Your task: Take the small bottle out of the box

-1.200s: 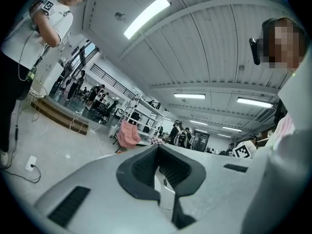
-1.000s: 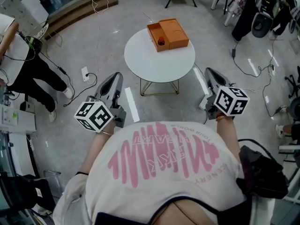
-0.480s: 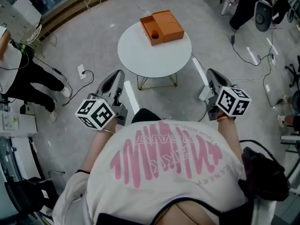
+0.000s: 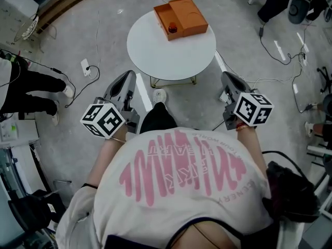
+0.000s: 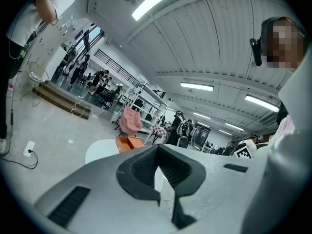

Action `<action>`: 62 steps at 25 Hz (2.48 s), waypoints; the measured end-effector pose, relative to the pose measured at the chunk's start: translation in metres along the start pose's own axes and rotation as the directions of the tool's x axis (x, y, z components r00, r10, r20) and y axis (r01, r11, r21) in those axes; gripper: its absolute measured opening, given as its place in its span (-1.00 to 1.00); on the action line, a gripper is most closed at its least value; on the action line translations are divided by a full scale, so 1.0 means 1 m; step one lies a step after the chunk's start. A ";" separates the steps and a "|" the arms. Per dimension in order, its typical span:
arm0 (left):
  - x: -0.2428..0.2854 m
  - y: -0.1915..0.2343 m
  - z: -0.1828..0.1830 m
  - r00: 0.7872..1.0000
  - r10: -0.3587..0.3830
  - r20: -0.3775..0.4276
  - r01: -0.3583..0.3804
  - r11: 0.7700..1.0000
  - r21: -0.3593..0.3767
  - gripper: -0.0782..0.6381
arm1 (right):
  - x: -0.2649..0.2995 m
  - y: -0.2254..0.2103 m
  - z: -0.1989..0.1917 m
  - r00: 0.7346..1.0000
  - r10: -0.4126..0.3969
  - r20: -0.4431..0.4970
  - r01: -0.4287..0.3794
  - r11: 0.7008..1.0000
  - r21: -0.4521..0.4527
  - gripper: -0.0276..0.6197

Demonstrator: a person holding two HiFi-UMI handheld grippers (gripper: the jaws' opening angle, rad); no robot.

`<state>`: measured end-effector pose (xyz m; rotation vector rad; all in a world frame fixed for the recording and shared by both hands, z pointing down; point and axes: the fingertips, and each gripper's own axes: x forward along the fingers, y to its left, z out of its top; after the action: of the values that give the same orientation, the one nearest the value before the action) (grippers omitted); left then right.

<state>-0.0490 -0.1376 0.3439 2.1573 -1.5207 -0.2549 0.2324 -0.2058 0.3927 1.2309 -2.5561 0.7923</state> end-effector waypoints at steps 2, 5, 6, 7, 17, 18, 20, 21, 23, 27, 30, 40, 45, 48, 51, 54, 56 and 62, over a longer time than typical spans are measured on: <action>0.014 0.016 0.007 1.000 -0.004 -0.002 0.004 1.000 -0.003 -0.76 | 0.021 0.004 0.004 1.000 0.024 0.007 -0.024 1.000 0.010 -0.91; 0.038 0.038 0.022 1.000 -0.015 -0.005 0.015 1.000 -0.005 -0.76 | 0.052 0.007 0.015 0.999 0.037 0.005 -0.037 0.999 0.018 -0.91; 0.048 0.044 0.027 1.000 -0.019 -0.008 0.019 1.000 -0.007 -0.76 | 0.062 0.006 0.019 0.999 0.036 0.001 -0.036 0.999 0.021 -0.91; 0.057 0.050 0.032 1.000 -0.022 -0.011 0.022 1.000 -0.009 -0.76 | 0.073 0.003 0.024 0.999 0.033 -0.004 -0.033 0.999 0.023 -0.91; 0.140 0.125 0.078 0.999 -0.021 -0.035 0.020 0.999 -0.028 -0.76 | 0.198 -0.010 0.056 0.997 0.044 -0.061 -0.039 0.996 0.079 -0.91; 0.147 0.130 0.080 0.999 -0.020 -0.041 0.019 0.999 -0.031 -0.76 | 0.208 -0.011 0.057 0.997 0.047 -0.069 -0.041 0.995 0.090 -0.91; 0.162 0.144 0.089 0.999 -0.017 -0.048 0.015 0.999 -0.036 -0.76 | 0.231 -0.015 0.061 0.995 0.050 -0.084 -0.040 0.993 0.114 -0.91; 0.169 0.154 0.095 0.999 -0.014 -0.051 0.012 0.999 -0.039 -0.76 | 0.245 -0.016 0.064 0.994 0.051 -0.092 -0.039 0.991 0.129 -0.91; 0.181 0.172 0.105 0.998 -0.002 -0.060 0.000 0.999 -0.045 -0.76 | 0.269 -0.018 0.069 0.993 0.058 -0.107 -0.040 0.986 0.161 -0.91; 0.187 0.193 0.105 0.998 0.018 -0.063 -0.022 0.998 -0.055 -0.76 | 0.292 -0.024 0.063 0.990 0.067 -0.123 -0.044 0.982 0.184 -0.91; 0.192 0.199 0.103 0.998 0.021 -0.062 -0.025 0.998 -0.060 -0.76 | 0.301 -0.030 0.057 0.988 0.065 -0.139 -0.039 0.982 0.183 -0.91; 0.239 0.261 0.104 0.992 0.022 -0.127 -0.034 0.995 -0.090 -0.76 | 0.365 -0.033 0.049 0.982 0.084 -0.169 -0.044 0.973 0.229 -0.91; 0.271 0.295 0.108 0.986 0.010 -0.165 -0.029 0.993 -0.112 -0.76 | 0.403 -0.037 0.045 0.968 0.102 -0.230 -0.046 0.970 0.238 -0.90; 0.282 0.313 0.109 0.983 0.004 -0.182 -0.026 0.993 -0.115 -0.76 | 0.423 -0.033 0.042 0.958 0.113 -0.265 -0.052 0.972 0.227 -0.90; 0.288 0.333 0.109 0.981 0.009 -0.194 -0.032 0.993 -0.117 -0.76 | 0.442 -0.028 0.037 0.945 0.121 -0.304 -0.056 0.975 0.214 -0.50; 0.296 0.339 0.108 0.979 0.007 -0.204 -0.033 0.992 -0.123 -0.76 | 0.451 -0.031 0.041 0.942 0.106 -0.319 -0.053 0.984 0.171 -0.35; 0.302 0.340 0.108 0.978 0.001 -0.208 -0.028 0.992 -0.126 -0.76 | 0.455 -0.034 0.044 0.940 0.094 -0.329 -0.053 0.990 0.132 -0.31; 0.305 0.351 0.106 0.977 -0.015 -0.212 -0.016 0.990 -0.142 -0.76 | 0.463 -0.028 0.027 0.911 0.051 -0.410 -0.046 0.999 0.022 -0.27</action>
<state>-0.2744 -0.5414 0.4599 2.0018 -1.3407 -0.1236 -0.0387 -0.5431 0.5614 0.8895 -2.2455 0.9615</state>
